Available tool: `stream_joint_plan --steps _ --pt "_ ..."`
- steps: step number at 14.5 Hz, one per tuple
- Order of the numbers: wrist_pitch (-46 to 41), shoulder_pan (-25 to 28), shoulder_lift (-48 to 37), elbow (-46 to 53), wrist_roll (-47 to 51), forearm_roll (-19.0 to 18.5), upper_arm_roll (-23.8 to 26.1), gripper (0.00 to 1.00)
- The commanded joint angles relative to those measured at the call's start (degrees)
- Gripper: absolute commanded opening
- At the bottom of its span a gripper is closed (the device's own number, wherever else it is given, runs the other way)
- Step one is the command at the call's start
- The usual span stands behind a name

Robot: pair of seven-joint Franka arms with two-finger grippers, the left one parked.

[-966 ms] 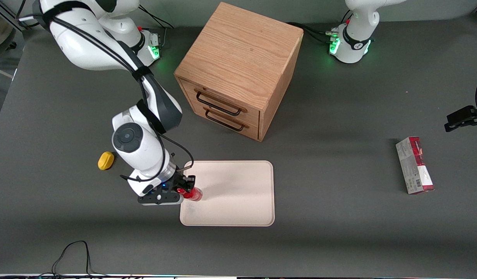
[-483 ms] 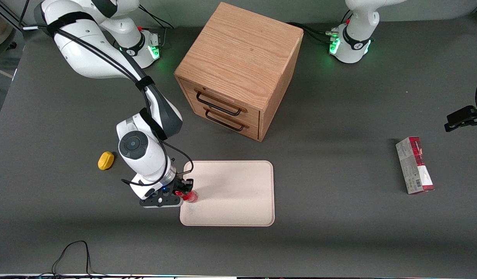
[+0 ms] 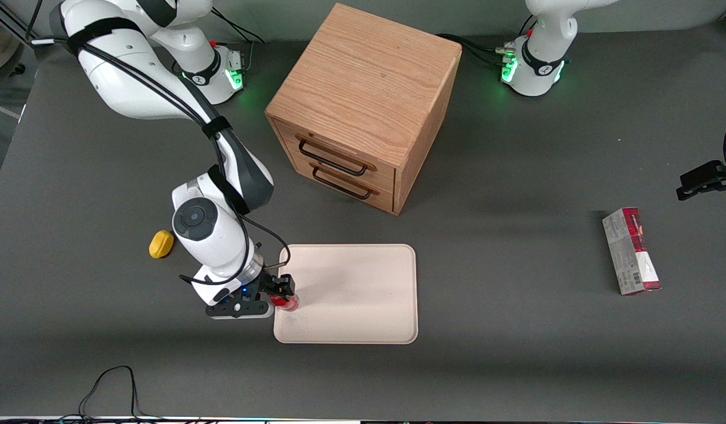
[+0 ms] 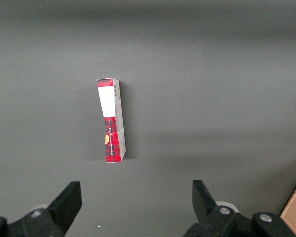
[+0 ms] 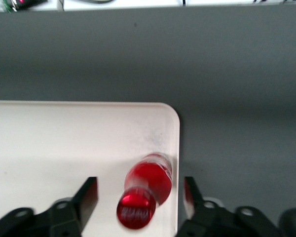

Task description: Place coke bottle on tray

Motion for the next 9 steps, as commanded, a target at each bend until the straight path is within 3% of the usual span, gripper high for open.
stream_joint_plan --steps 1,3,7,9 --pt "-4.63 -0.12 -5.31 -0.96 0.07 -0.99 -1.1 1.0" --pt "-15.6 -0.12 -11.63 -2.18 -7.82 0.31 -3.9 1.0" --pt "-26.96 0.32 -27.79 -10.96 -27.67 12.16 -14.6 1.0" --pt "-32.24 0.58 -35.87 -15.0 -31.13 13.94 -19.18 1.0"
